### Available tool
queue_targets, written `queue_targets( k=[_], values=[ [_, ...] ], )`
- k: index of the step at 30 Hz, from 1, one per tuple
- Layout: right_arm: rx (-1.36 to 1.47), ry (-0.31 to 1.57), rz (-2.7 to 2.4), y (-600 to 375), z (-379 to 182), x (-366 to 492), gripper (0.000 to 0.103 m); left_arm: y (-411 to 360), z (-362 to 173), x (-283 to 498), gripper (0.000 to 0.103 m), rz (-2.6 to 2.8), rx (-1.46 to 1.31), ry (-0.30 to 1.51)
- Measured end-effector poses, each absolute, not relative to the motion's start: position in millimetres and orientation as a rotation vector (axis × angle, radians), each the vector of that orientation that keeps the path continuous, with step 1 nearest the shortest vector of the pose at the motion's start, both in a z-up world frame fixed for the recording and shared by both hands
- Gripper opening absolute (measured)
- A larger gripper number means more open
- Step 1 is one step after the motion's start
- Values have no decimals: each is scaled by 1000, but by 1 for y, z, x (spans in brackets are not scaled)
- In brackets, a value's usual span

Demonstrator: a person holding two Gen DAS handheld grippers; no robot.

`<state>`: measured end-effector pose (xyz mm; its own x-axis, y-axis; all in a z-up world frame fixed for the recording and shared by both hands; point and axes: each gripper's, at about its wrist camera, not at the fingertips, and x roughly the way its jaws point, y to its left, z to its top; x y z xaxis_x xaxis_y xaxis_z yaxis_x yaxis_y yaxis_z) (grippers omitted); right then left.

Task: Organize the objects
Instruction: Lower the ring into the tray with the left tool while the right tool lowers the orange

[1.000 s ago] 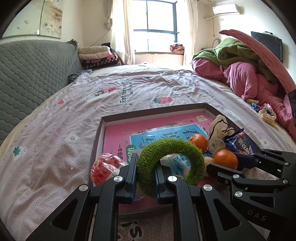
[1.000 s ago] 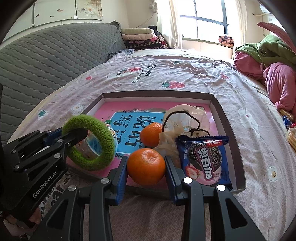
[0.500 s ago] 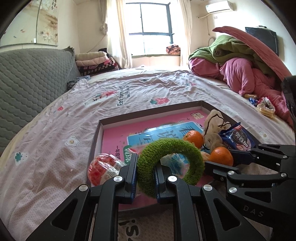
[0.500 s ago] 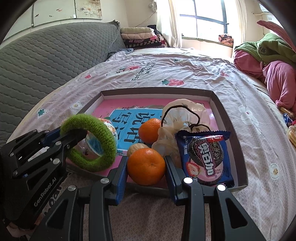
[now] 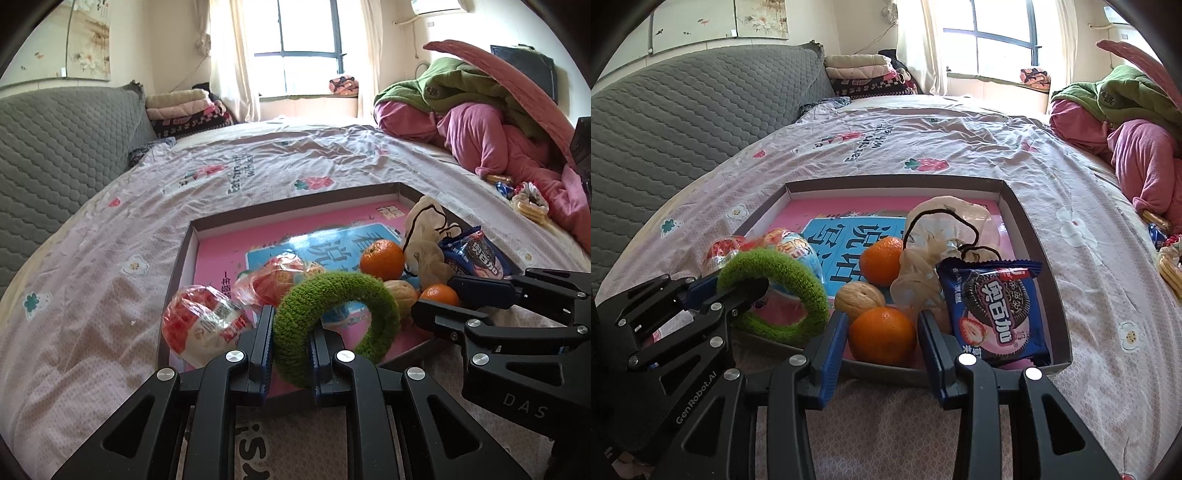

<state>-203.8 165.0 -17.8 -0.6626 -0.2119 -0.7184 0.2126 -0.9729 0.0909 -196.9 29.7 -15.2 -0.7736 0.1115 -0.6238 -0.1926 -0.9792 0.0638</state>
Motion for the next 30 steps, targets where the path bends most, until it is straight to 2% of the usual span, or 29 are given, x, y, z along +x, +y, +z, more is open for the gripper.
queue_targets(
  k=[14,30],
  values=[
    [1163,11,-2680,166,-15,-200,44,19,-23,-200,17,2772,-1074,75],
    [1152,24,-2686,165,-9,-196,48,19,-18,-199,17,2749,-1092,35]
  ],
)
